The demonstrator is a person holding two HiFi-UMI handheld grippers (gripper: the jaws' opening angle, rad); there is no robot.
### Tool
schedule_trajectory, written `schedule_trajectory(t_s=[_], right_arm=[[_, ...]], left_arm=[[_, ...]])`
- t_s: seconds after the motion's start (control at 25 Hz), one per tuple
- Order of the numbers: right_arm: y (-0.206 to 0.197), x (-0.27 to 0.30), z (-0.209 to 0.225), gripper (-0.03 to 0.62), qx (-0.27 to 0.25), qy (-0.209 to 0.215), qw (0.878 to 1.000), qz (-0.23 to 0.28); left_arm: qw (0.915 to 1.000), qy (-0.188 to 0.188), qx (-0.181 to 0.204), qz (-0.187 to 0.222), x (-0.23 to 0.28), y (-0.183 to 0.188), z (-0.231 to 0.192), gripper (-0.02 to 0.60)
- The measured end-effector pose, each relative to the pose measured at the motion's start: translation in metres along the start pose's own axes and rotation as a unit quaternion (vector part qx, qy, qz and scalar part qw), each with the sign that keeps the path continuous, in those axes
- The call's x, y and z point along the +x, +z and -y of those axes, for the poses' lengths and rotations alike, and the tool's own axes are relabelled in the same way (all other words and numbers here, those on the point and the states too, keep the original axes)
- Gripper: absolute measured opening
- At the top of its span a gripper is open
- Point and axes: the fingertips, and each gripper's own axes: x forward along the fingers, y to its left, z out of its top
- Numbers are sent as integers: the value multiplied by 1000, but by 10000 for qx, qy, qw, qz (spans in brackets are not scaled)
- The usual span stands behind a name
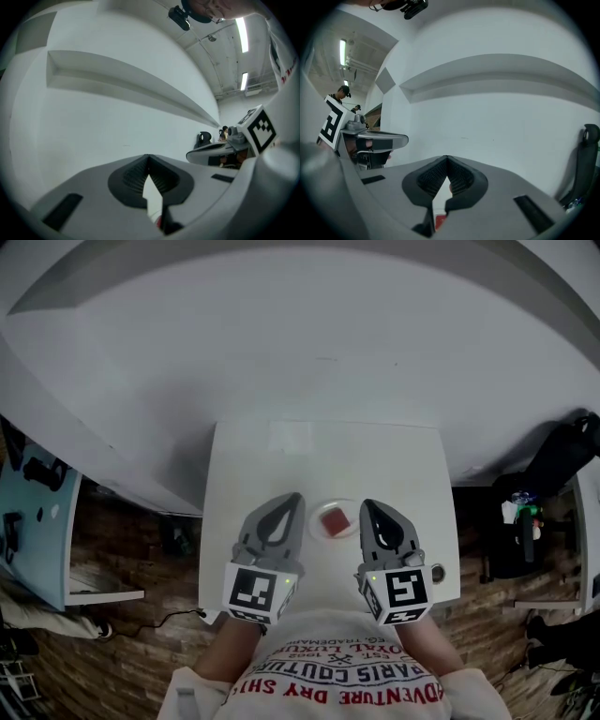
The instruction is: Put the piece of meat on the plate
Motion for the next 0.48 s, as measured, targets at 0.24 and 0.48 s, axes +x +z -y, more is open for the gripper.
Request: schedule_trajectory(t_s=[0.24,0.48], right_arm=[[-2,2,0,11,-31,28,10000,-30],[-7,7,0,12,-104,14,9999,-63]], left_arm=[[10000,-47,13,-55,2,-3,2,5],[10000,-49,49,-18,7,-4,0,5]])
